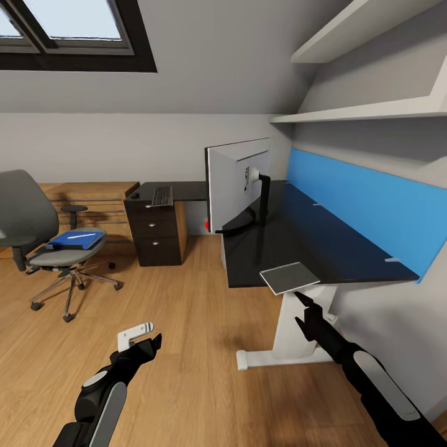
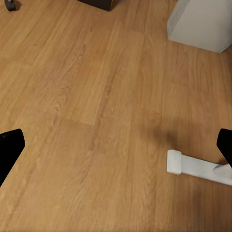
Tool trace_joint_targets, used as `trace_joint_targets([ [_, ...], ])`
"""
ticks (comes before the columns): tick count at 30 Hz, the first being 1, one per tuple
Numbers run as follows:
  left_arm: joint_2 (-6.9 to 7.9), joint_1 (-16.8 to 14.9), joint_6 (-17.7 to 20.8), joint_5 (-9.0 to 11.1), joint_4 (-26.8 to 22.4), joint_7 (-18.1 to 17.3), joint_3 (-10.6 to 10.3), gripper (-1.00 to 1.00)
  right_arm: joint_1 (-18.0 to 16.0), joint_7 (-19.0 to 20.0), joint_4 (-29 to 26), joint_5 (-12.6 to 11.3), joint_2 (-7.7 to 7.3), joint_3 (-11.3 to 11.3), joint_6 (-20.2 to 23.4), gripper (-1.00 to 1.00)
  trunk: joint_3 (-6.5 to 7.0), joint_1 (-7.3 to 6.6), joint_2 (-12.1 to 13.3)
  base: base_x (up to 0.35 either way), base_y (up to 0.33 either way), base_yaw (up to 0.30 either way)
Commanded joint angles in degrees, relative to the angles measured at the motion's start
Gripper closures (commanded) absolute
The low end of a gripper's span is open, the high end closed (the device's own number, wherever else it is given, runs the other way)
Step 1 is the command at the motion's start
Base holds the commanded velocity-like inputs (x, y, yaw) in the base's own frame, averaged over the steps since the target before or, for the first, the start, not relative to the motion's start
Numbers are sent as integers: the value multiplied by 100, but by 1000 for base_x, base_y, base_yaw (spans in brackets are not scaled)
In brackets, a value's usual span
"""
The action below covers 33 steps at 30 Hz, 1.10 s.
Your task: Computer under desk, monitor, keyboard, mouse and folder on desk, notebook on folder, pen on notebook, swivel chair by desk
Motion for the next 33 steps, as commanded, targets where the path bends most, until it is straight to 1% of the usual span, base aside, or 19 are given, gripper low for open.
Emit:
trace_joint_targets([
  [1, 0, -4, 14, 61, -7, 53, -5, -100, -3, -33, -7, -51, -6, 5, 0, -100, -6, -1, -3, 0, 0, 0],
  [13, 0, -5, 3, 61, -7, 45, -5, -100, -3, -36, 58, -52, -11, -5, -4, -100, -6, -1, -3, 4, 0, 0],
  [18, 0, -4, -1, 61, -5, 45, -5, -100, -3, -32, 188, -45, -4, 1, -9, -100, -6, -1, -3, 121, 0, 0],
  [33, 0, -5, 2, 60, 1, 30, -5, -100, -3, -32, 223, -43, -3, 2, -13, -100, -6, -1, -3, 67, 0, 0],
])
